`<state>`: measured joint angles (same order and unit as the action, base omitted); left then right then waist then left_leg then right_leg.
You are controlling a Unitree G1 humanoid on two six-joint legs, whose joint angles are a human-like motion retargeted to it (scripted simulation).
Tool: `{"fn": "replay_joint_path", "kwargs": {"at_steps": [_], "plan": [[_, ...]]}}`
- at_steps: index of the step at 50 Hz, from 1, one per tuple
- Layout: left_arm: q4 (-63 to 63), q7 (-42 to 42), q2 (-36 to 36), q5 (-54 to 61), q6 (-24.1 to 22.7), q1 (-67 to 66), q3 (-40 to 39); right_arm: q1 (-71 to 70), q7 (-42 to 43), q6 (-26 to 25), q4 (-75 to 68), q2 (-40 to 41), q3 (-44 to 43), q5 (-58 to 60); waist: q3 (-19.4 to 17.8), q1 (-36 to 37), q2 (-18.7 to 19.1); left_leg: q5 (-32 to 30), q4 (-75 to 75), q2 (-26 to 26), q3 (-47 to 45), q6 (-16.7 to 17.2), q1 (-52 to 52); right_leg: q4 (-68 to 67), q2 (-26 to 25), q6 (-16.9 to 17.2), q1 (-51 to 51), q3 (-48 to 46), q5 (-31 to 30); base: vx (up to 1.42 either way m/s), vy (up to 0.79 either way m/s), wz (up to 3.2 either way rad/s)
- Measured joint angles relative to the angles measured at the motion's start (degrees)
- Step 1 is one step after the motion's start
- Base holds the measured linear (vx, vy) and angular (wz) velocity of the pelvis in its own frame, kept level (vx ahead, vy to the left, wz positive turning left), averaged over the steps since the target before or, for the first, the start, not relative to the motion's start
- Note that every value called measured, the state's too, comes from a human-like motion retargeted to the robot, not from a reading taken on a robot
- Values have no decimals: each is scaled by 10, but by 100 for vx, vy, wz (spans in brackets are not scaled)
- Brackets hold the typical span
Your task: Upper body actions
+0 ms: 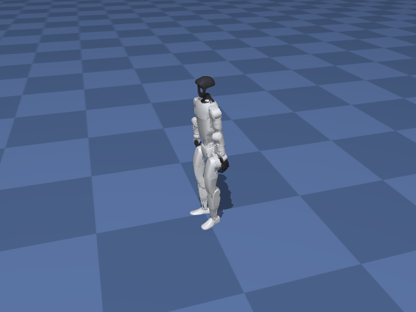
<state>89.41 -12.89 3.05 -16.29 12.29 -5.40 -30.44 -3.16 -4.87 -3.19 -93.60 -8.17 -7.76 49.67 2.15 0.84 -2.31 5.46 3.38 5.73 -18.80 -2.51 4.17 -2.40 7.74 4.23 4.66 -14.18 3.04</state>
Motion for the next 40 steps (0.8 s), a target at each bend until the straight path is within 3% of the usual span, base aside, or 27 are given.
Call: {"fn": "replay_joint_path", "kwargs": {"at_steps": [6, 12, 14, 22, 30, 35, 40], "plan": [[-4, 0, 12, -10, 0, 9, 7, 23, 2, 15, 16, -4, -21, -10, 1, 3, -5, 13, 11, 9, 10, -9, -4, -38, 12, 8, 5, 0, 10, 9, 18, 8], [-5, 3, 31, 2, 4, 25, -1, 15, 13, 35, 40, -7, -10, 0, -3, -17, 25, 7, 6, -24, 20, -16, -4, -195, -28, -55, 86, 50, -16, 0, 12, -6], [-3, 3, 39, 5, 7, 34, 2, 11, 14, 42, 47, -8, -9, 6, -7, -27, 29, 4, 7, -28, 25, -20, -1, -215, -32, -60, 113, 36, -18, -4, 7, 20], [-3, 2, 62, 1, 8, 73, 42, 8, 19, 66, 65, -13, -17, 5, -65, -72, 31, -3, 7, -23, 49, -40, -34, -79, -62, -110, 205, 32, -2, -4, 3, 36], [-8, 0, 57, -4, 3, 91, 74, 24, 19, 58, 52, -12, -27, -8, -93, -110, 59, -12, 6, -53, 60, -46, -49, -26, -81, -169, 320, 64, -16, -2, 3, 29], [-12, 0, 44, -7, -3, 90, 83, 41, 26, 48, 35, -11, -31, -12, -94, -117, 69, -12, 6, -63, 65, -46, -52, -17, -77, -181, 340, 67, -23, 2, 0, 10], [-12, -3, 35, -12, -8, 80, 83, 48, 25, 38, 19, -11, -32, -11, -89, -109, 64, -7, 7, -58, 59, -44, -59, -18, -72, -169, 302, 54, -21, 3, -1, -1]]}}
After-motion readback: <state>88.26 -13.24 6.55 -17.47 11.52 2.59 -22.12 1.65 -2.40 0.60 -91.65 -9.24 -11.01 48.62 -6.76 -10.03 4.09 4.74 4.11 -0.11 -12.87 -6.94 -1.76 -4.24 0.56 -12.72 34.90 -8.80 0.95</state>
